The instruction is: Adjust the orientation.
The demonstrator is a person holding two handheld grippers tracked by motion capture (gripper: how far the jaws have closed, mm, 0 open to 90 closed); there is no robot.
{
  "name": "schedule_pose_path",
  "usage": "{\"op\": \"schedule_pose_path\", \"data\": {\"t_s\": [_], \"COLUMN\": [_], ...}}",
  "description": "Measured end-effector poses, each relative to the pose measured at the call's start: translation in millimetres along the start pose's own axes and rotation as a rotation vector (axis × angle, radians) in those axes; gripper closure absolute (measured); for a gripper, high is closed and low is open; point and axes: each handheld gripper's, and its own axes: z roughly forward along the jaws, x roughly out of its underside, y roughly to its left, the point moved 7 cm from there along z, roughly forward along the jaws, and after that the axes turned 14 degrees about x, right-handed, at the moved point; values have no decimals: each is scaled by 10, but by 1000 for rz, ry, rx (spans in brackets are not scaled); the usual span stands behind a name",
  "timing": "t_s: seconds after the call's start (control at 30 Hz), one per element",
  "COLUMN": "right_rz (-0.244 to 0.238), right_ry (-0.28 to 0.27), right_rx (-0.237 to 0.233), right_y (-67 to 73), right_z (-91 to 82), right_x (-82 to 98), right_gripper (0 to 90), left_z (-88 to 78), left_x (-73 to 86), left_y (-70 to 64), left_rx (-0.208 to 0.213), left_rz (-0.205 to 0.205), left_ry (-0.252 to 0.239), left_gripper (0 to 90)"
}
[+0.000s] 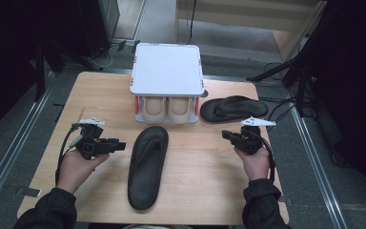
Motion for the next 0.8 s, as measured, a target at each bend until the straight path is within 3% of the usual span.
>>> {"op": "schedule_pose_path", "data": {"t_s": [0.3,0.6,0.8], "right_rz": [31,49,81], "right_ry": [6,-2,11], "right_rx": [42,75,94], "right_y": [-313,-604,-786], "right_z": [117,264,378], "right_x": [-92,-234,-315], "right_gripper": [900,900,900], "left_z": [15,-60,-140], "left_x": [17,47,97], "left_y": [24,39,93], "left_rx": [-13,6,-13], "left_rz": [11,0,-14], "left_ry": [17,-15,-36], "left_gripper": [518,494,488]}}
